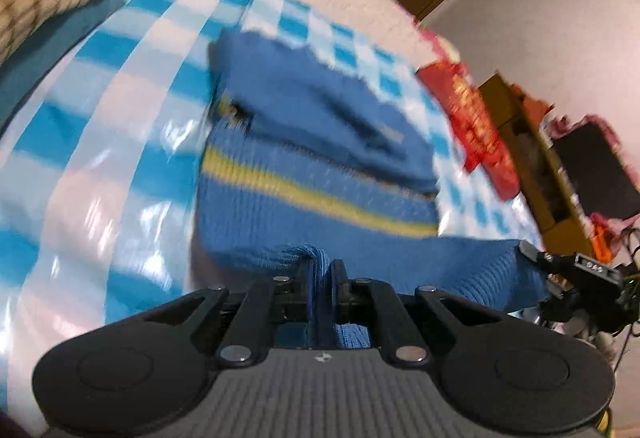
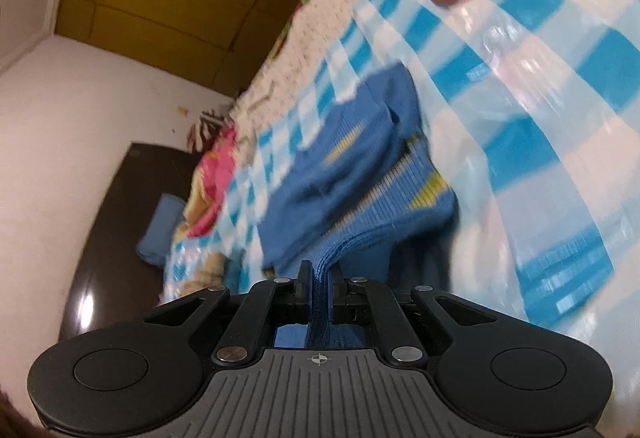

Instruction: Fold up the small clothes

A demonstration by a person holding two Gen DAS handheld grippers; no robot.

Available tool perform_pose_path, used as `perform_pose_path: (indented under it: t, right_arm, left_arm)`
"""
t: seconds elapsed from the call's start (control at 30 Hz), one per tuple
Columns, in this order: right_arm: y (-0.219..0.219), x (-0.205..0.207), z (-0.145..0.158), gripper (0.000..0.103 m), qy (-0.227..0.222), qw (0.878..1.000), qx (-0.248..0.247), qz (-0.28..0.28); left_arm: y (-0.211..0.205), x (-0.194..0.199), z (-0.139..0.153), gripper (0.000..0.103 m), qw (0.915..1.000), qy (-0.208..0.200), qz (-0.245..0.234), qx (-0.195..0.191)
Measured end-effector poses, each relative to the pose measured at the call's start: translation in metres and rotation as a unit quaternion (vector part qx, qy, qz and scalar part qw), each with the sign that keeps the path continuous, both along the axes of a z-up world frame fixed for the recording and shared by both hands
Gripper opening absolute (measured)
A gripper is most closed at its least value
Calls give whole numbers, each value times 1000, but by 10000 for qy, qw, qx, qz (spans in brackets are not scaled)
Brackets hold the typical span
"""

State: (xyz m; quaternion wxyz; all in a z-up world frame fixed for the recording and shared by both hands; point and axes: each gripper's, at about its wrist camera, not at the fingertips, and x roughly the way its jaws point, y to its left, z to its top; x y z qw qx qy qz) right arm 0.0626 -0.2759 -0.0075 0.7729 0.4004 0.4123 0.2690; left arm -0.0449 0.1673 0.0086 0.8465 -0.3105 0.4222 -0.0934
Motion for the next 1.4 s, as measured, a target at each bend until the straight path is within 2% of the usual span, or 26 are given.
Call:
perform_pose_path:
  t: [0.13, 0.27, 0.43, 0.57, 0.63, 0.7, 0.8, 0.93, 1.03, 1.17, 1.23, 1.27, 1.3, 1.33, 1.4]
  right_arm:
    - [5, 36, 8, 7, -120, 9992, 259, -272]
    - [15, 87, 9, 7, -148, 9981, 299, -518]
    - [42, 159, 1, 7, -88, 9959, -44, -899]
    - [54, 201, -23, 15, 130, 9894, -197, -1435]
    - [56, 209, -26, 21, 4, 9886, -290, -1476]
    - [58, 208, -24, 35, -127, 9886, -365, -1455]
    - [63, 200, -18, 37, -356, 9885, -801, -1232]
    - [78, 198, -20, 42, -472, 9847, -1469, -811]
    - [95, 205, -26, 47, -586, 9763, -2026, -489]
    - [116, 220, -42, 48, -561, 9611, -2693, -241]
    - [123, 228, -50, 48, -478, 9574, -2845, -149]
    - [126, 228, -51, 39, -459, 9549, -2930, -138]
    - [128, 229, -51, 19, -447, 9527, -3004, -129]
    - [128, 229, -50, 11, -432, 9534, -2984, -109]
    - [124, 228, -41, 7, -538, 9563, -2868, -192]
  left_arm:
    - [17, 37, 15, 19, 9988, -376, 127, -281]
    - [38, 87, 22, 18, 9973, -626, 327, -186]
    - [67, 153, -1, 19, 9958, -487, 767, -85]
    - [85, 185, -34, 19, 9918, -158, 1267, -72]
    - [92, 189, -40, 19, 9901, -160, 1387, -120]
    - [94, 188, -39, 21, 9898, -210, 1411, -54]
    - [95, 180, -34, 30, 9891, -302, 1430, 193]
    - [92, 171, -36, 33, 9910, -232, 1311, 106]
    - [78, 167, -35, 34, 9933, -220, 1086, 335]
    - [56, 168, -32, 41, 9935, -366, 790, 733]
    - [46, 174, -35, 41, 9923, -366, 683, 963]
    - [43, 176, -37, 41, 9915, -342, 685, 1054]
    - [42, 178, -40, 41, 9910, -323, 710, 1089]
    - [42, 178, -41, 41, 9907, -324, 771, 1076]
    - [44, 178, -41, 41, 9898, -409, 924, 1004]
